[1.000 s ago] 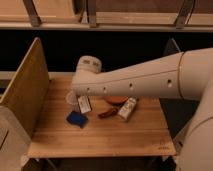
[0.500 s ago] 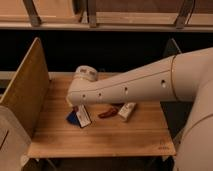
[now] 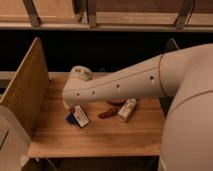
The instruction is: Place the eraser on the white sponge
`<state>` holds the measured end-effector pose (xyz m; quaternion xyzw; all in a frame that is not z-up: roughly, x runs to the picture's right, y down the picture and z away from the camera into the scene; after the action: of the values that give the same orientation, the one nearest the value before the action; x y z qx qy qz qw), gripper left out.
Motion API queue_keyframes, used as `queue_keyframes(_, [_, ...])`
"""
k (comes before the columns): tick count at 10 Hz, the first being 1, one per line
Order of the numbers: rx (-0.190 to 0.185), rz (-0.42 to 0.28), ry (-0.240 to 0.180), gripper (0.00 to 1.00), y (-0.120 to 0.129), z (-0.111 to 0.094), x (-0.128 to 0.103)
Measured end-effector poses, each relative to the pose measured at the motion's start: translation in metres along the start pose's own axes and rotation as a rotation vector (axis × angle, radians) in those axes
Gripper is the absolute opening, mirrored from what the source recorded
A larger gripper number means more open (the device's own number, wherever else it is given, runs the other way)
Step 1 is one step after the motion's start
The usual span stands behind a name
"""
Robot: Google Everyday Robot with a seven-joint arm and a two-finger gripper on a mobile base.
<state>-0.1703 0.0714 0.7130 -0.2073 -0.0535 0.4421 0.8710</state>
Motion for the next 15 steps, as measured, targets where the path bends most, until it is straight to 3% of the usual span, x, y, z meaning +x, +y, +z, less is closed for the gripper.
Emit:
queue_keyframes(1, [-0.028,-0.086,0.045,0.0,0.01,0.019,0.001])
queue_keyframes(2, [-0.046,-0.127,0.078,0.0,0.013,0.031,0.005])
queue_keyframes(6, [-0.114,-0.214,0.227,0.0,0.0,0.075,0.019])
queue_keyframes(8, [-0.141,-0.235,0.259,0.0,-0.006,0.087,0.012])
queue_keyframes(12, [-0.216,-0.265,0.264,0.03,0.008,0.104,-0.008])
queue_keyframes(15, [-0.221,-0.266,0.263,0.03,0.009,0.104,-0.008])
